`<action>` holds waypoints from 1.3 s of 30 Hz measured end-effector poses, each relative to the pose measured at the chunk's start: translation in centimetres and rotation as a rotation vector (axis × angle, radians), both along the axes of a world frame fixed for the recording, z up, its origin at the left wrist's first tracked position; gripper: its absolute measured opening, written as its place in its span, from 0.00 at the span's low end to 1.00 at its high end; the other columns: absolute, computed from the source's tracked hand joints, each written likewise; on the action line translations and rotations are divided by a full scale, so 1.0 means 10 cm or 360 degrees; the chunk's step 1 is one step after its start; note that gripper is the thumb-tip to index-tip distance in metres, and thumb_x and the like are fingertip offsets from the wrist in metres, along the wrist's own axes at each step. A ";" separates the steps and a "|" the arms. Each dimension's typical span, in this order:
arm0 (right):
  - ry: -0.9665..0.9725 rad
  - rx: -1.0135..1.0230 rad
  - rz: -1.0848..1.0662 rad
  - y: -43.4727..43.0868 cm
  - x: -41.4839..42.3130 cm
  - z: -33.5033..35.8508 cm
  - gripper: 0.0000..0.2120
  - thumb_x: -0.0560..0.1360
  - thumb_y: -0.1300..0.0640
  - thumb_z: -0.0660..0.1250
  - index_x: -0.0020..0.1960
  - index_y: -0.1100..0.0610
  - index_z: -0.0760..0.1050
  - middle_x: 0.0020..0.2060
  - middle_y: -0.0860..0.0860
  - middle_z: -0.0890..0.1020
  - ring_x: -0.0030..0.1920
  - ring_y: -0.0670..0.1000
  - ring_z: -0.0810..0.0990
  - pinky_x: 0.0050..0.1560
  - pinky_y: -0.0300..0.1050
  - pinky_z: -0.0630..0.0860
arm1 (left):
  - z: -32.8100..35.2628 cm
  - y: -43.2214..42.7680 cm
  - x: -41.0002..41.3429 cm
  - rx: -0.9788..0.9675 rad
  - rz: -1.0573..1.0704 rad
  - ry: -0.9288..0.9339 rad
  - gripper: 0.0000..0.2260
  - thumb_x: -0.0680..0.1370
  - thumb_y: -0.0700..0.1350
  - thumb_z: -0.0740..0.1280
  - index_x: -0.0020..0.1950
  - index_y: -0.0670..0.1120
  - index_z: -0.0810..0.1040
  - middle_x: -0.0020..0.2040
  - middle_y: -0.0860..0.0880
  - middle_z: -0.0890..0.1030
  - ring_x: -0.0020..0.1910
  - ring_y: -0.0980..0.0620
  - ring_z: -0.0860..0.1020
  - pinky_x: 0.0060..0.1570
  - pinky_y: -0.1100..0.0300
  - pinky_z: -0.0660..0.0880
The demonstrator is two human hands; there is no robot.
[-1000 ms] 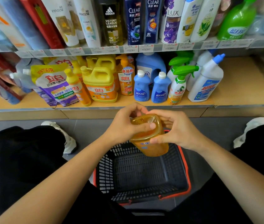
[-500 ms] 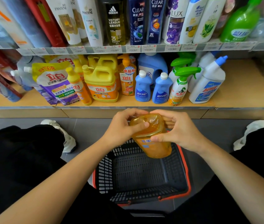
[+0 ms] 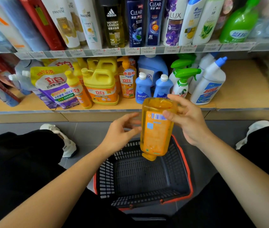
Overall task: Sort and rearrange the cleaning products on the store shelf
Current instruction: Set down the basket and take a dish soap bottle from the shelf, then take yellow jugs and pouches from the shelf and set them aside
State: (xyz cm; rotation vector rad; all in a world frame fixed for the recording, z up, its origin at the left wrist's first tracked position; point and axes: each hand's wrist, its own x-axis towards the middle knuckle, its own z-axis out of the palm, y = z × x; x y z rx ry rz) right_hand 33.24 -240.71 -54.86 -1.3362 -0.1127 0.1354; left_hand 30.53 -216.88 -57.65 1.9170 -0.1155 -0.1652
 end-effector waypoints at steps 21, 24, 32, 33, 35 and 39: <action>0.0936 0.0069 -0.0344 -0.57 0.45 -0.19 0.10 0.82 0.55 0.64 0.62 0.55 0.75 0.54 0.62 0.83 0.46 0.59 0.86 0.35 0.51 0.83 | -0.19 0.26 0.03 -0.0003 -0.0421 0.0100 0.06 0.76 0.47 0.72 0.49 0.45 0.82 0.43 0.46 0.82 0.43 0.53 0.79 0.46 0.60 0.75; 0.1053 -0.0202 -0.0254 -0.58 0.47 -0.27 0.11 0.81 0.59 0.66 0.62 0.59 0.75 0.49 0.66 0.84 0.40 0.59 0.87 0.34 0.46 0.83 | -0.01 0.27 0.09 -0.0305 -0.0243 0.0112 0.09 0.79 0.48 0.67 0.47 0.43 0.79 0.41 0.46 0.82 0.43 0.51 0.80 0.44 0.59 0.77; 0.1274 -0.0439 0.0207 -0.26 0.45 -0.57 0.22 0.77 0.44 0.69 0.60 0.61 0.76 0.46 0.63 0.86 0.43 0.57 0.88 0.34 0.43 0.81 | 0.51 0.38 0.38 -0.0840 -0.0042 0.0240 0.09 0.80 0.47 0.63 0.43 0.44 0.76 0.37 0.49 0.78 0.40 0.54 0.79 0.40 0.62 0.75; 0.1278 -0.0449 0.0271 -0.20 0.46 -0.62 0.21 0.78 0.44 0.68 0.60 0.61 0.76 0.47 0.63 0.86 0.45 0.56 0.87 0.36 0.44 0.82 | 0.55 0.39 0.41 -0.0854 -0.0041 0.0258 0.08 0.80 0.46 0.63 0.43 0.44 0.75 0.37 0.49 0.78 0.41 0.53 0.79 0.42 0.61 0.77; 0.1279 -0.0502 0.0378 -0.09 0.46 -0.69 0.20 0.79 0.44 0.66 0.59 0.61 0.77 0.48 0.62 0.86 0.46 0.56 0.87 0.42 0.46 0.83 | 0.61 0.42 0.49 -0.0787 -0.0067 0.0273 0.09 0.82 0.43 0.62 0.43 0.43 0.74 0.39 0.47 0.76 0.43 0.52 0.79 0.46 0.59 0.79; 0.1059 -0.0682 0.0308 0.13 0.57 -0.70 0.15 0.79 0.50 0.68 0.58 0.61 0.79 0.43 0.58 0.87 0.43 0.55 0.87 0.43 0.45 0.82 | 0.61 0.45 0.65 -0.0454 -0.0155 0.0312 0.09 0.83 0.42 0.62 0.44 0.41 0.76 0.39 0.47 0.77 0.42 0.54 0.78 0.49 0.58 0.80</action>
